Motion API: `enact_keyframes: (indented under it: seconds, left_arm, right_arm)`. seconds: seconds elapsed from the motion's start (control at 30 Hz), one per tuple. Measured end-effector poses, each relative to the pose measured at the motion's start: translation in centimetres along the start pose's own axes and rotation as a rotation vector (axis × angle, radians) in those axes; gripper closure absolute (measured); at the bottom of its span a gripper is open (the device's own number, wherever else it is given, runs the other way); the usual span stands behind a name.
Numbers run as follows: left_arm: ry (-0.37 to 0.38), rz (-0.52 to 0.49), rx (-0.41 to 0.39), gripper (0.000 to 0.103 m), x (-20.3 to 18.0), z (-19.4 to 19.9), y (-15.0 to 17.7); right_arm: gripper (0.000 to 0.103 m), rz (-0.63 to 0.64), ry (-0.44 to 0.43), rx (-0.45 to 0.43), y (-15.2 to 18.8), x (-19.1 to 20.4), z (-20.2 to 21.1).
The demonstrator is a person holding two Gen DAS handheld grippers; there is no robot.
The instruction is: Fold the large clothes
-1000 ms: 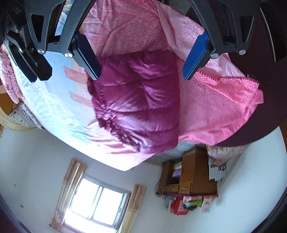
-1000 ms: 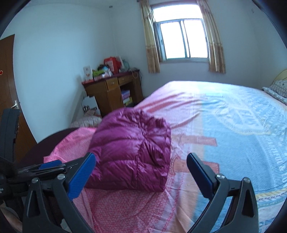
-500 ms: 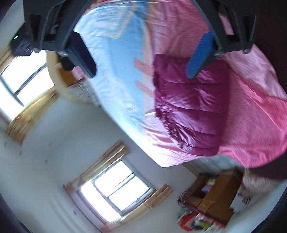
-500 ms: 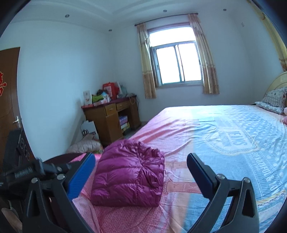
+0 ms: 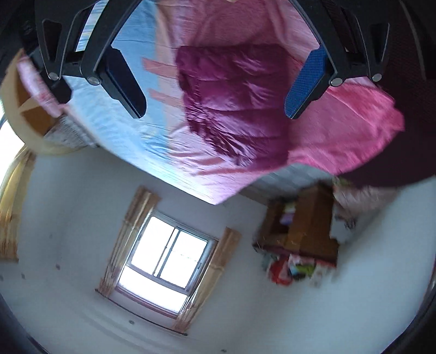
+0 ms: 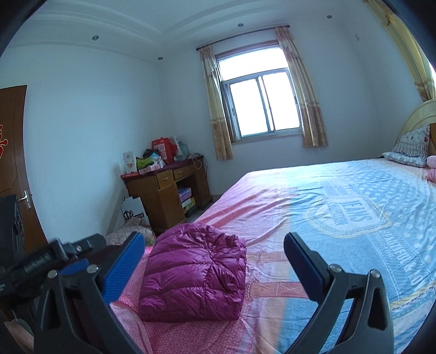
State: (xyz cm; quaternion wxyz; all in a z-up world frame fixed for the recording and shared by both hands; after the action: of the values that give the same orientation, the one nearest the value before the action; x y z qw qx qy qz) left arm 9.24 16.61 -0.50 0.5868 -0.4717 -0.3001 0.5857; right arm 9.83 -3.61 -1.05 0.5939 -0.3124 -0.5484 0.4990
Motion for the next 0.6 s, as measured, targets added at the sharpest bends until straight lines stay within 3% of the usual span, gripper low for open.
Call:
enact_keyframes:
  seconds: [0.2, 0.43, 0.6]
  left_arm:
    - [-0.202, -0.200, -0.028, 0.001, -1.3, 1.8, -1.1]
    - [-0.367, -0.245, -0.001, 0.001, -1.1, 2.4, -1.7]
    - [-0.405, -0.248, -0.018, 0.001, -1.0, 2.8, -1.7]
  right_arm:
    - [0.000, 0.014, -0.003, -0.044, -0.8, 0.3, 0.9]
    - [0.000, 0.036, -0.003, -0.067, -1.6, 0.8, 1.5]
    - [0.000, 0.044, -0.008, -0.076, -1.8, 1.2, 1.9]
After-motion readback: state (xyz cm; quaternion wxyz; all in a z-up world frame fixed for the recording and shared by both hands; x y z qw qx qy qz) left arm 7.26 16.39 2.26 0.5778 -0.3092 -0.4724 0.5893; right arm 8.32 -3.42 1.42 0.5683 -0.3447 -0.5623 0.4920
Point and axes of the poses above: each gripper's, at about its wrist camera, not at the fingertips, and z roughly against the way its jaws point, x to its left, y to its underside, the point moved 6 cm from there along -z, roughly the way its jaws point, and after that the axes turned 10 degrees about -z, right-handed, at the moved point
